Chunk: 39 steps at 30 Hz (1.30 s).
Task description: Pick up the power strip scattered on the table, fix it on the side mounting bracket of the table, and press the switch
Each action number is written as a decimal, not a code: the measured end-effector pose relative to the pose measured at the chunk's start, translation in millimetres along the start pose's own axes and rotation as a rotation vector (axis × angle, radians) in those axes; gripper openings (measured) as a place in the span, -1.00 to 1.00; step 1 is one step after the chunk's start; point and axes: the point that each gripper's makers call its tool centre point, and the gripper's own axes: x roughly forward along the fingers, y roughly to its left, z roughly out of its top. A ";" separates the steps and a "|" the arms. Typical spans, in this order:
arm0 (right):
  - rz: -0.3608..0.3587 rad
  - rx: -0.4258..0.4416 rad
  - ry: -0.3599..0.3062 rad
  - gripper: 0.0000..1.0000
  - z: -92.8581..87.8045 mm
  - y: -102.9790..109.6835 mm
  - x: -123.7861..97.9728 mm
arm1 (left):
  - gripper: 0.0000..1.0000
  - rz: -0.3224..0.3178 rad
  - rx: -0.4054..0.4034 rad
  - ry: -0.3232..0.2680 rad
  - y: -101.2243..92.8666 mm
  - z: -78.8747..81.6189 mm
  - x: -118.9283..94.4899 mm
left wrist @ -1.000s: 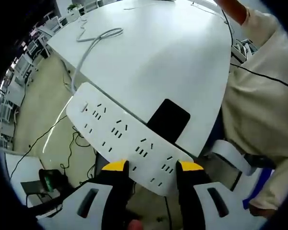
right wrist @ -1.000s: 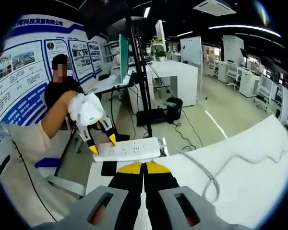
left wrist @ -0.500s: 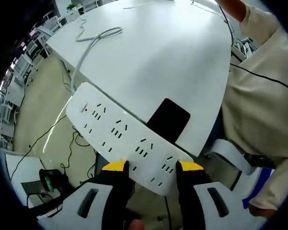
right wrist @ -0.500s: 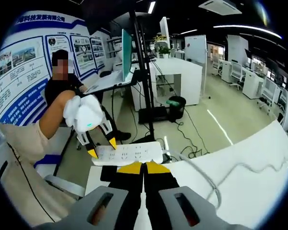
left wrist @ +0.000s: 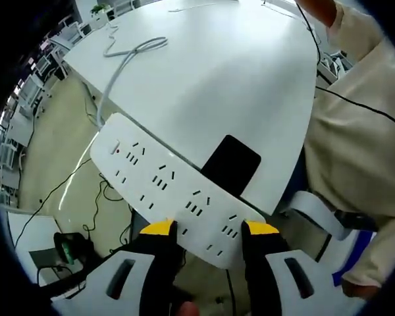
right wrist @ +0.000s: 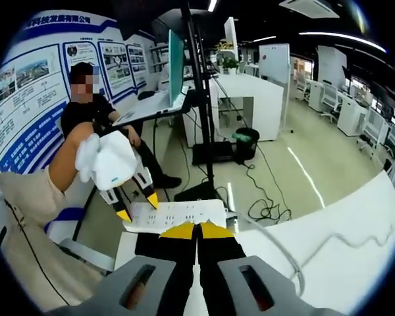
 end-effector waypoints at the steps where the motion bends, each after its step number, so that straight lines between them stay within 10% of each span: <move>1: 0.003 -0.001 0.002 -1.00 1.4 0.4 2.5 | -0.13 0.000 0.000 0.001 0.0 0.0 0.0; 39: 0.036 -0.042 0.146 -1.00 16.5 -14.2 65.3 | -0.13 -0.001 0.002 0.014 5.4 0.5 -1.0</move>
